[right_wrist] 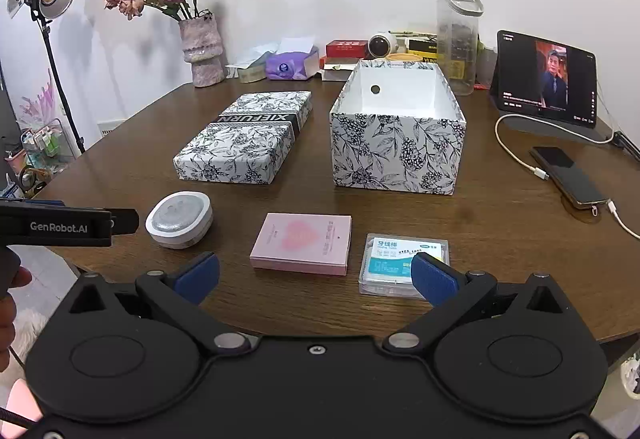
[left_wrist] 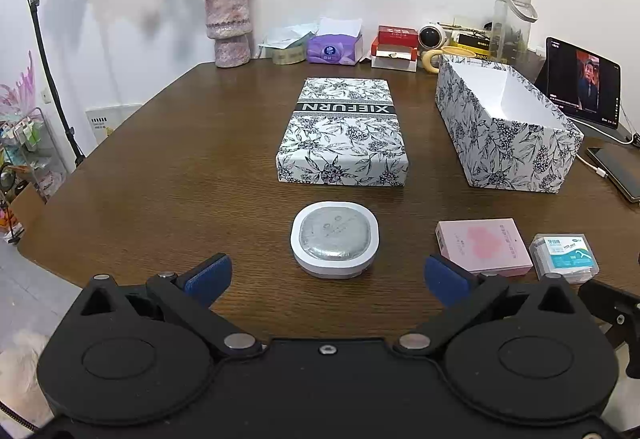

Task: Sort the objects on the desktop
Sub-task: 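Move the left tool toward the white round compact case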

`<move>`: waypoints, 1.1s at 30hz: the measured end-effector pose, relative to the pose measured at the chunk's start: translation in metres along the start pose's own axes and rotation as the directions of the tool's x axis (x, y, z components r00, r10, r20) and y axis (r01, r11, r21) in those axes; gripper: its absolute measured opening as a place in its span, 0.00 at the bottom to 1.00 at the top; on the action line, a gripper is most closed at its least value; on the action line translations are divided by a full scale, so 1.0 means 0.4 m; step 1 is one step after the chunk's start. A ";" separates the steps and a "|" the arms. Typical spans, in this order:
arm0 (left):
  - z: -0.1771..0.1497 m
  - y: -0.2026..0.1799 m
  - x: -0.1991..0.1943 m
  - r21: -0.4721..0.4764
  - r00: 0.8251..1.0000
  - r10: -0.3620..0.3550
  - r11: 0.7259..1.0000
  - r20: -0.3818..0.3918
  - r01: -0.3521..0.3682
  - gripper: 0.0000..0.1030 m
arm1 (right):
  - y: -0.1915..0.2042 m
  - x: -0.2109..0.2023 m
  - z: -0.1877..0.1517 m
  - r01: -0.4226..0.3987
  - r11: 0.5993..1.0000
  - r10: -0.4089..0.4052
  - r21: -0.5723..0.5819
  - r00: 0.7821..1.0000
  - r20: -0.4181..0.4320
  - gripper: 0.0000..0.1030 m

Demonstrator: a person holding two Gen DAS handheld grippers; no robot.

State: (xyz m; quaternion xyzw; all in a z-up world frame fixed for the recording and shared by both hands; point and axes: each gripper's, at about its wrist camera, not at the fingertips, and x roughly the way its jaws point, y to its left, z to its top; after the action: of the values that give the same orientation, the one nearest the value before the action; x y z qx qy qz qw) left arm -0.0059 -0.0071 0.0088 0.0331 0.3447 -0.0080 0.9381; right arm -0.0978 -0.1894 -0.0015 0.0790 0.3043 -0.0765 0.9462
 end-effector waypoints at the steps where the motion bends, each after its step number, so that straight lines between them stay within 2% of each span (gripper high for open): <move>1: 0.001 0.000 -0.001 0.000 1.000 -0.001 1.000 0.000 0.001 1.00 | 0.001 0.000 0.001 0.000 1.000 0.000 -0.001 1.000 0.001 1.00; 33: 0.003 0.008 -0.002 -0.020 0.999 -0.034 0.999 0.001 0.034 1.00 | 0.011 -0.004 0.008 0.009 1.000 -0.009 -0.024 1.000 -0.003 1.00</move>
State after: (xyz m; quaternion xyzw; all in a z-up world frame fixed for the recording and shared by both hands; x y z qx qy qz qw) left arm -0.0055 -0.0038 0.0105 0.0178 0.3451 -0.0202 0.9382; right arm -0.0964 -0.1857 0.0023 0.0663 0.3068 -0.0769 0.9463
